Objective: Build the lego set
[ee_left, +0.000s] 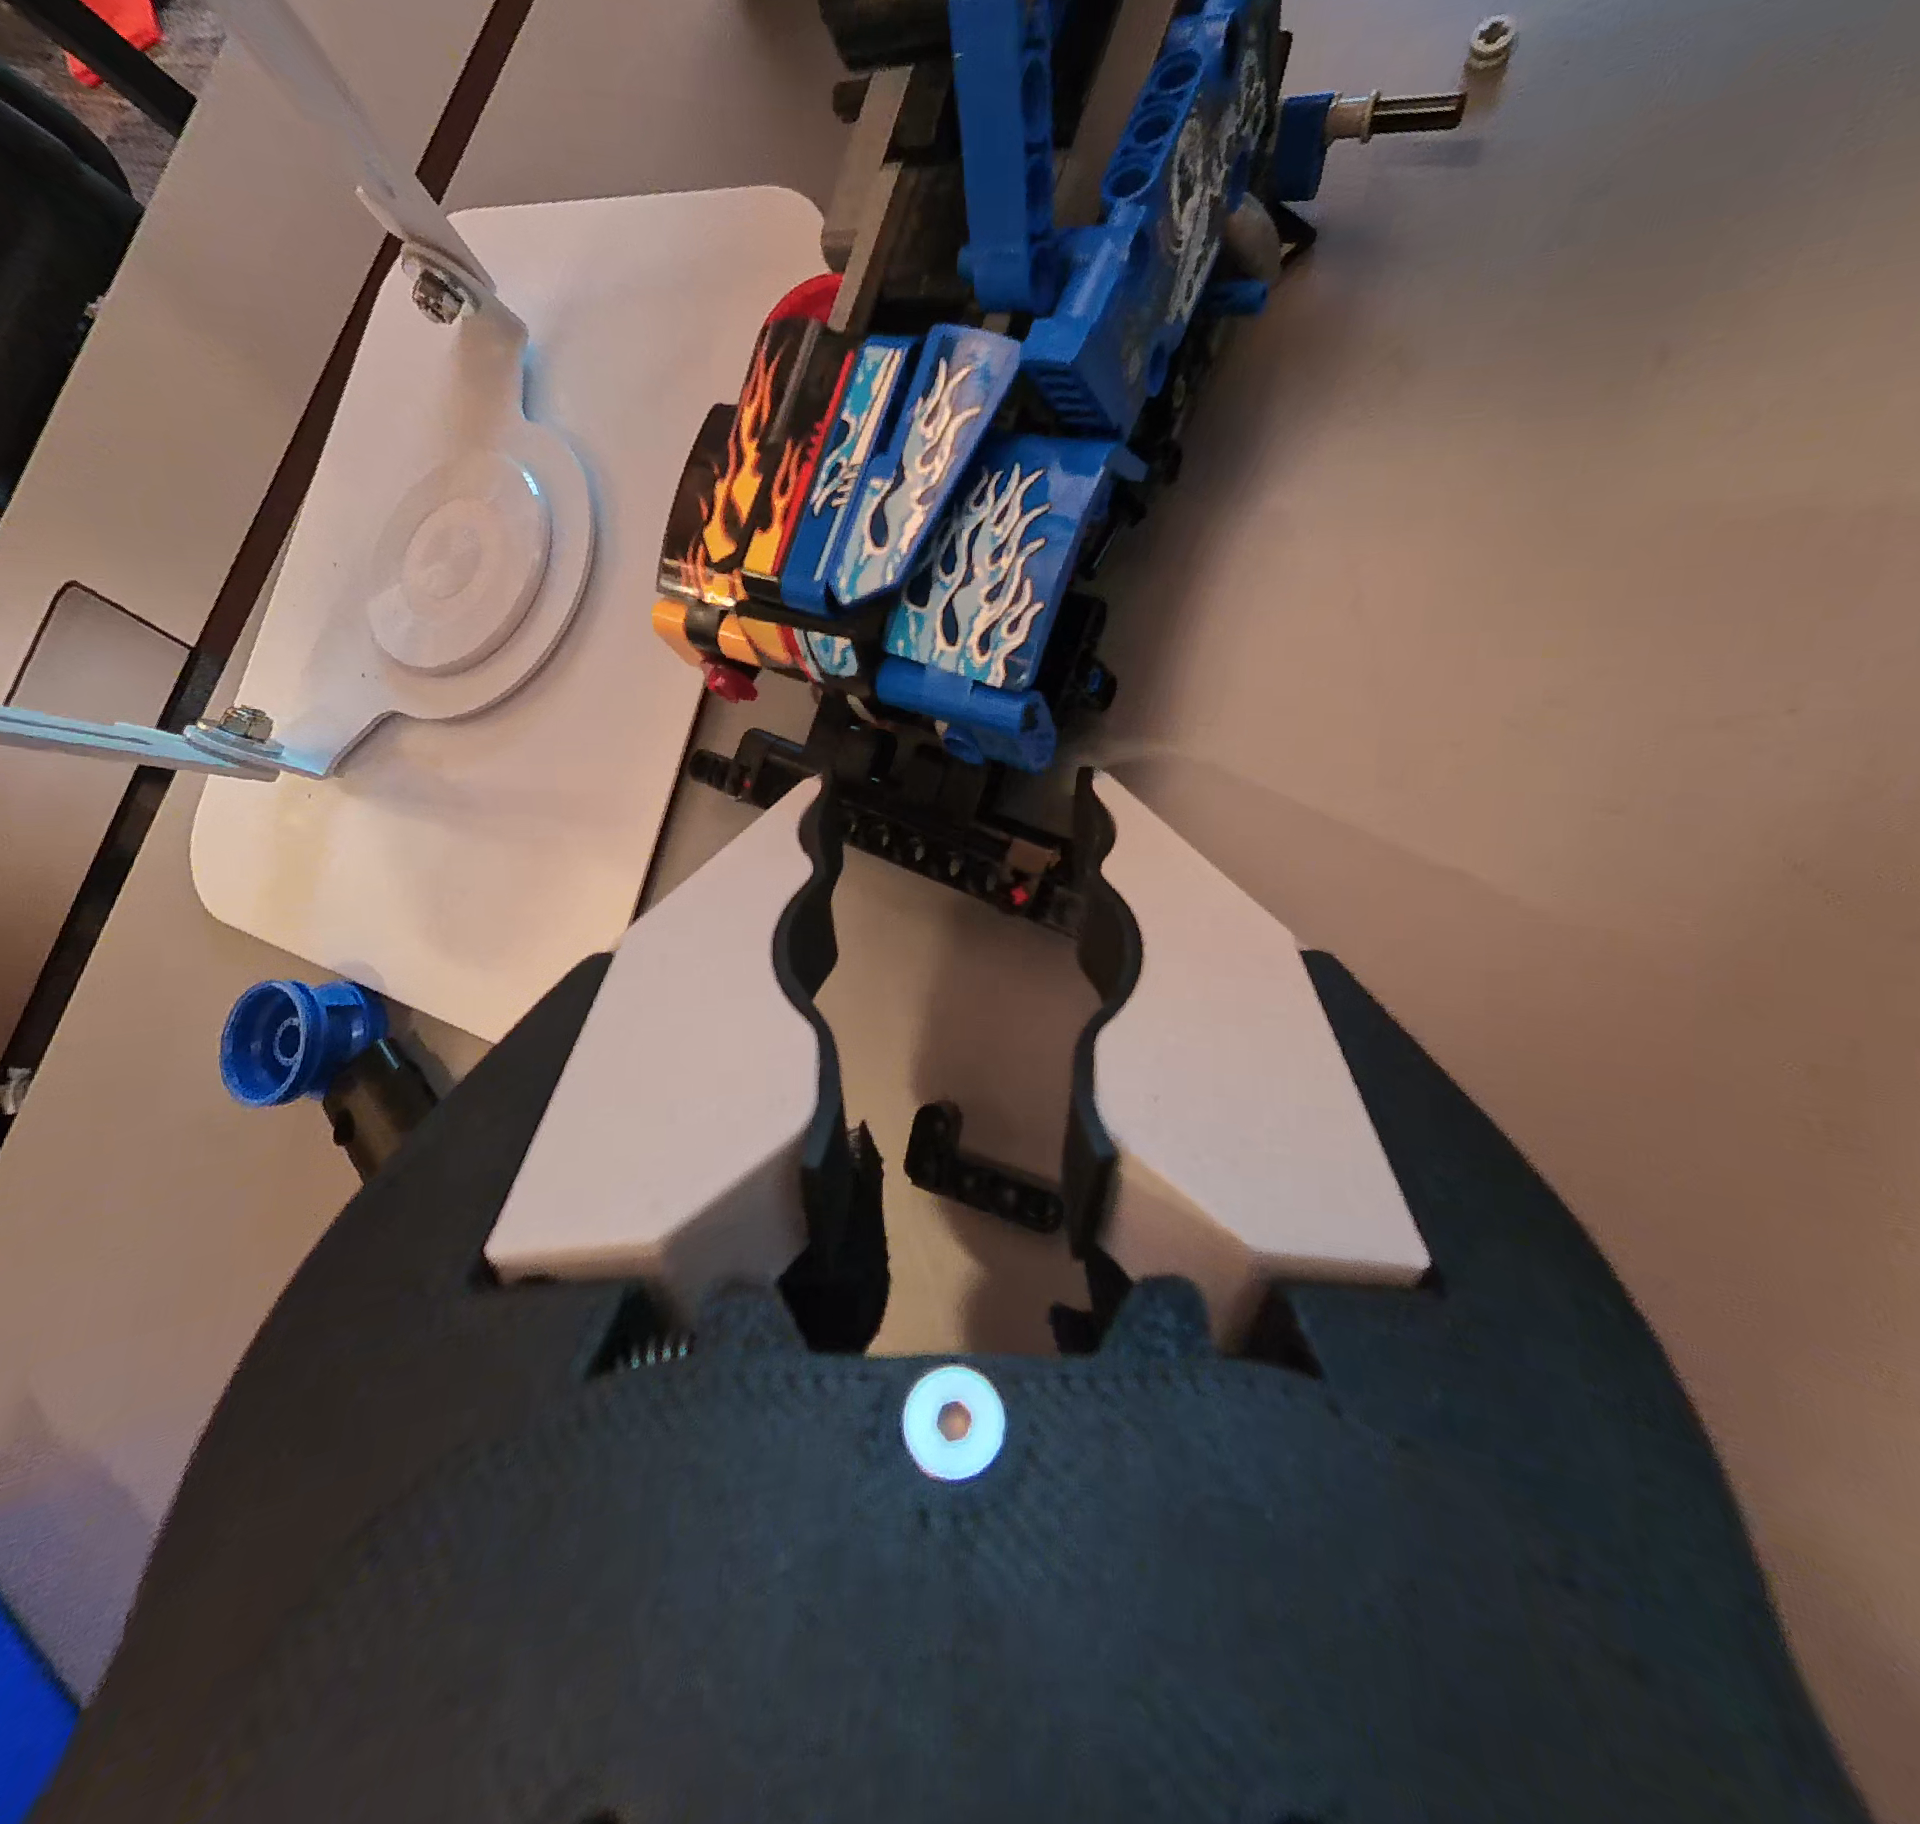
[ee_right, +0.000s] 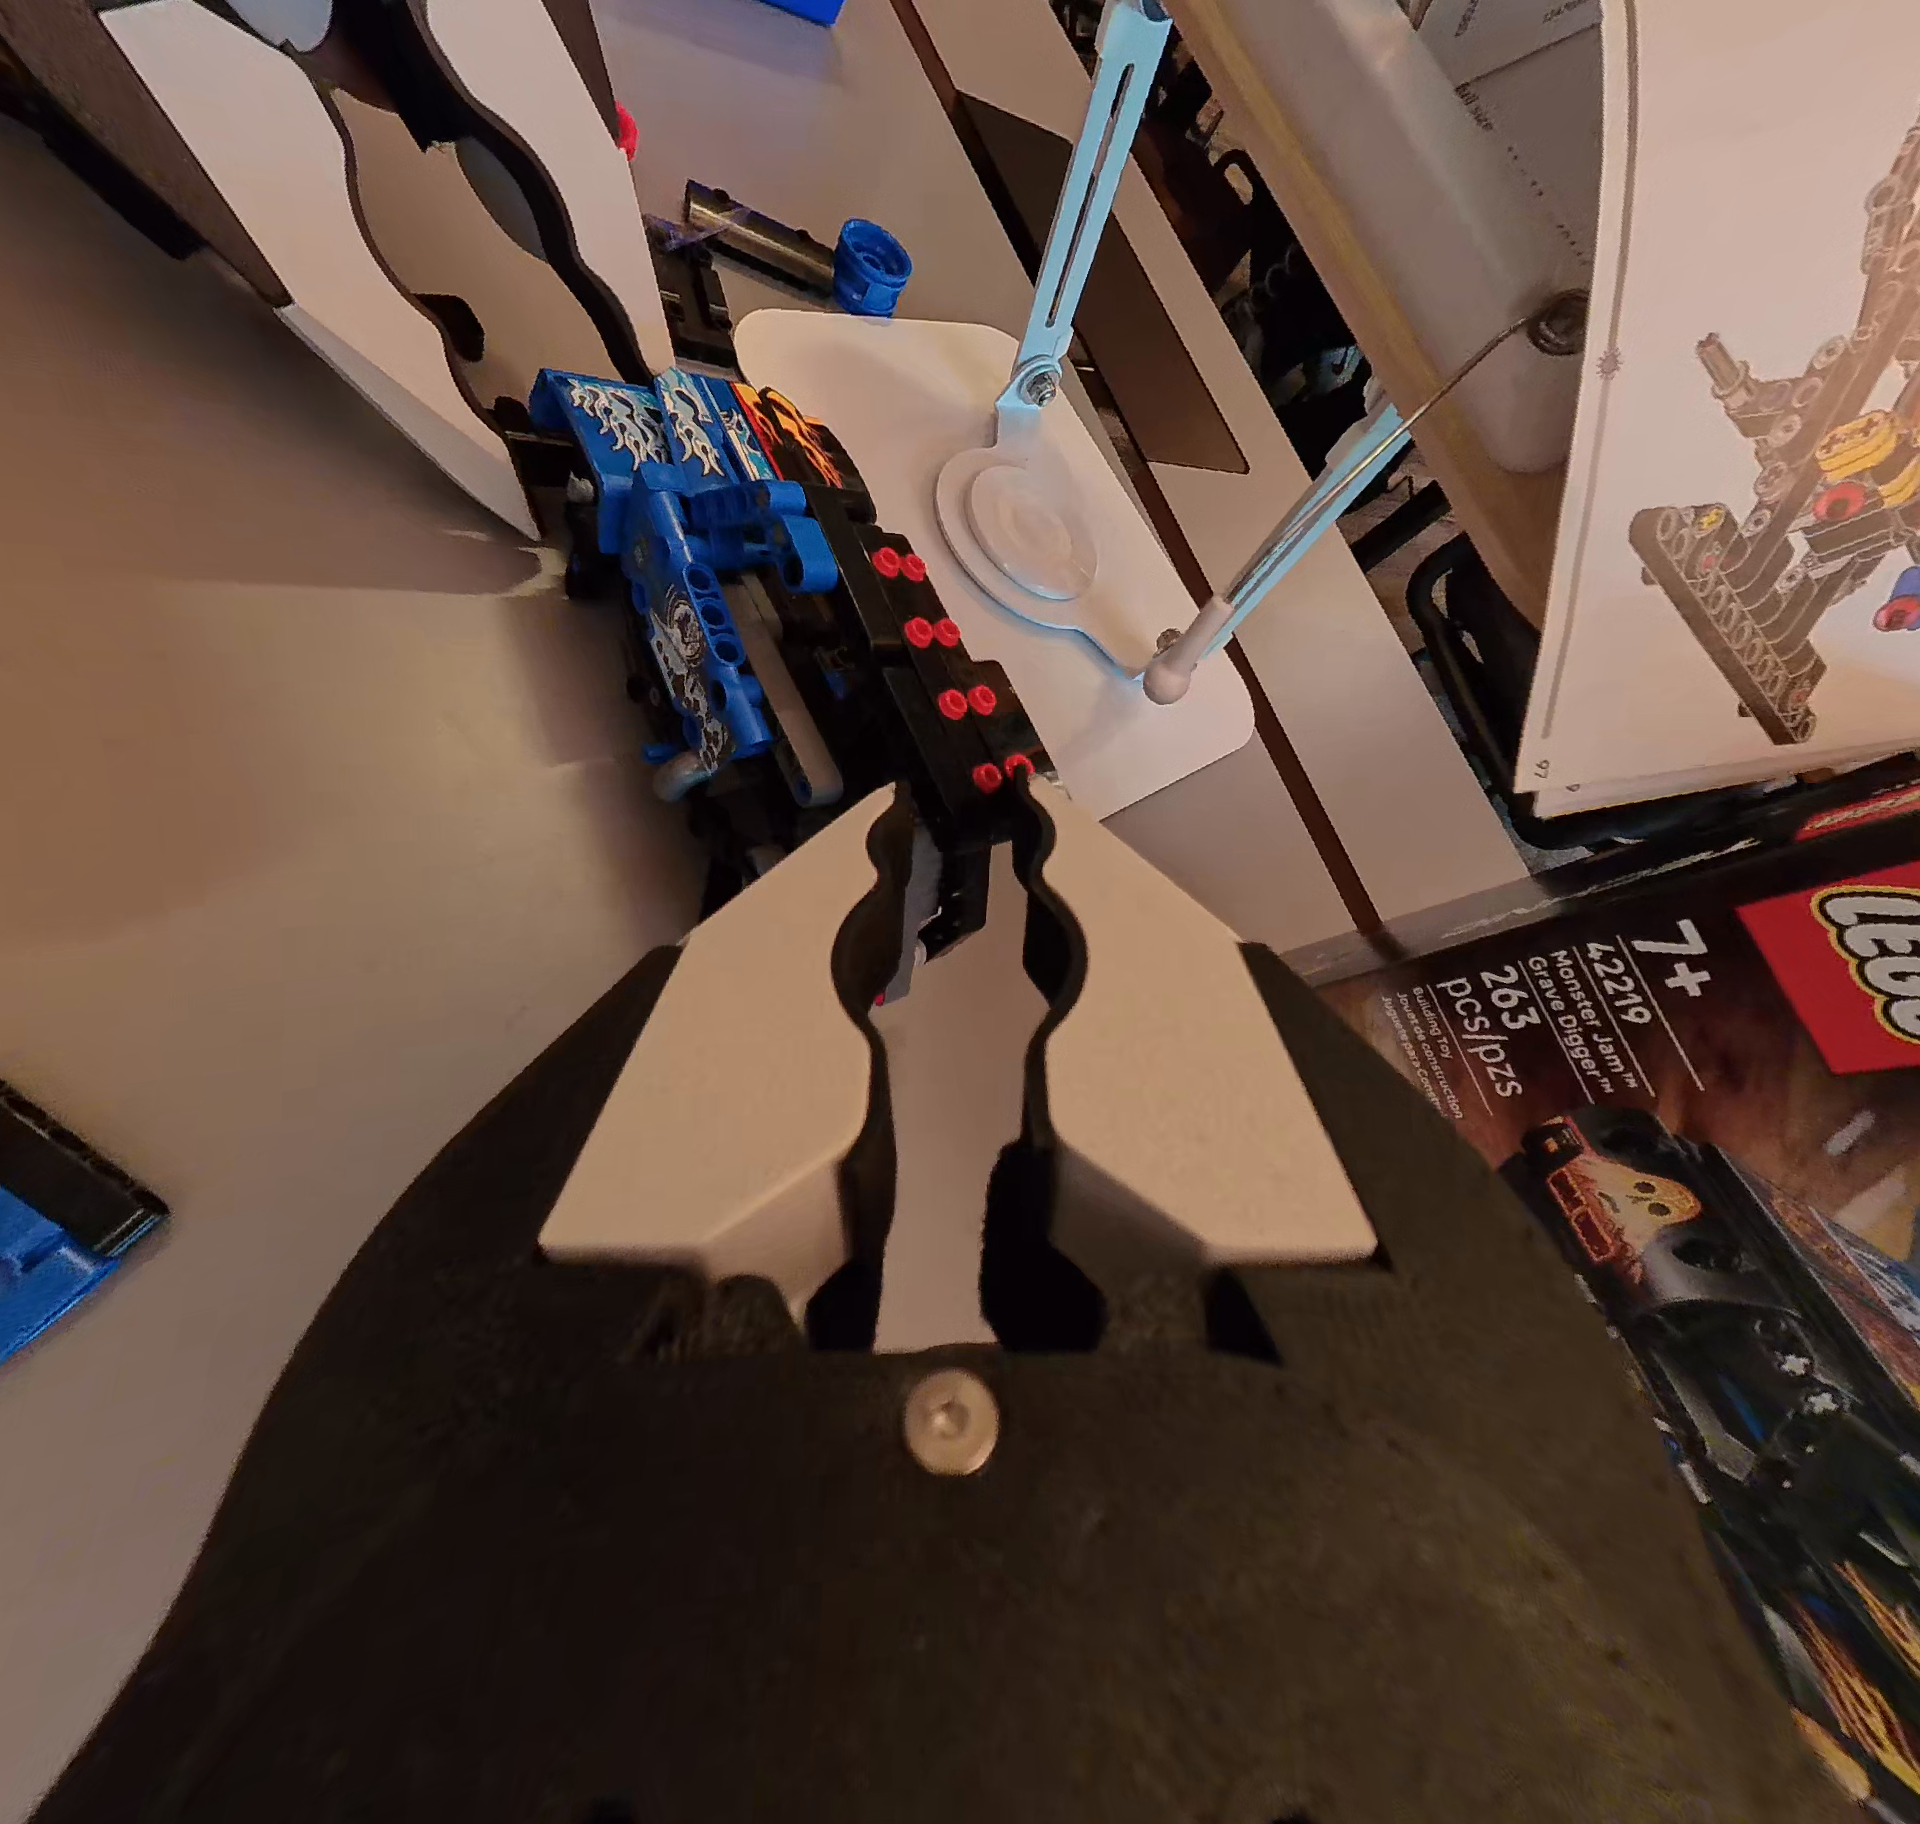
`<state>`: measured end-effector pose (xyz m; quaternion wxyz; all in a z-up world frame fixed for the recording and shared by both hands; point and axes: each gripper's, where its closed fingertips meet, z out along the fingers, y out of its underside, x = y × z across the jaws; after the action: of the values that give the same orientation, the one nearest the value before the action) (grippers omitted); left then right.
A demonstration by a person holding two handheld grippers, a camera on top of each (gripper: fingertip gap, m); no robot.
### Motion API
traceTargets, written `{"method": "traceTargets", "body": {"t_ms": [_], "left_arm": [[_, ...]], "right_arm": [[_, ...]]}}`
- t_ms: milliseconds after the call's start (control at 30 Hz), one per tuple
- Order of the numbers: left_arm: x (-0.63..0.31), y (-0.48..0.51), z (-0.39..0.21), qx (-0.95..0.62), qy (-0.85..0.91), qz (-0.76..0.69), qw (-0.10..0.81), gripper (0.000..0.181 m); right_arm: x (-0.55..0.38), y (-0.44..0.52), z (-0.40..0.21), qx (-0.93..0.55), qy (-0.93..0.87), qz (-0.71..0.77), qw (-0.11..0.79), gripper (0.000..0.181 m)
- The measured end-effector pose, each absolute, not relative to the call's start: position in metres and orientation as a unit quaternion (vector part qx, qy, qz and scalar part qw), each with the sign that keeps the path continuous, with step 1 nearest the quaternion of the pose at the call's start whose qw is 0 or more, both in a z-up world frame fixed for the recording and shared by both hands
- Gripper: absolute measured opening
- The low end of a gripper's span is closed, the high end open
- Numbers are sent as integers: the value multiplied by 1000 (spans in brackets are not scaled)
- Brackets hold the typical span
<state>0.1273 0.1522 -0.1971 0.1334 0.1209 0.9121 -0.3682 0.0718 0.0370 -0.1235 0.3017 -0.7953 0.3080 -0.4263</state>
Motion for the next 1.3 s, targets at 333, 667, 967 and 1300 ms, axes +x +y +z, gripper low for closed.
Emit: {"method": "traceTargets", "body": {"t_ms": [333,667,967,1300], "left_arm": [[128,153,-197,122,912,-367,136,42],[128,153,-197,123,912,-367,138,42],[128,152,-197,125,911,-368,139,42],[131,150,-197,111,913,-368,137,46]], "right_arm": [[71,39,-124,-803,288,-450,264,17],[72,38,-124,-803,287,-451,264,17],[72,37,-124,-802,291,-448,268,17],[74,34,-124,-798,302,-439,280,16]]}}
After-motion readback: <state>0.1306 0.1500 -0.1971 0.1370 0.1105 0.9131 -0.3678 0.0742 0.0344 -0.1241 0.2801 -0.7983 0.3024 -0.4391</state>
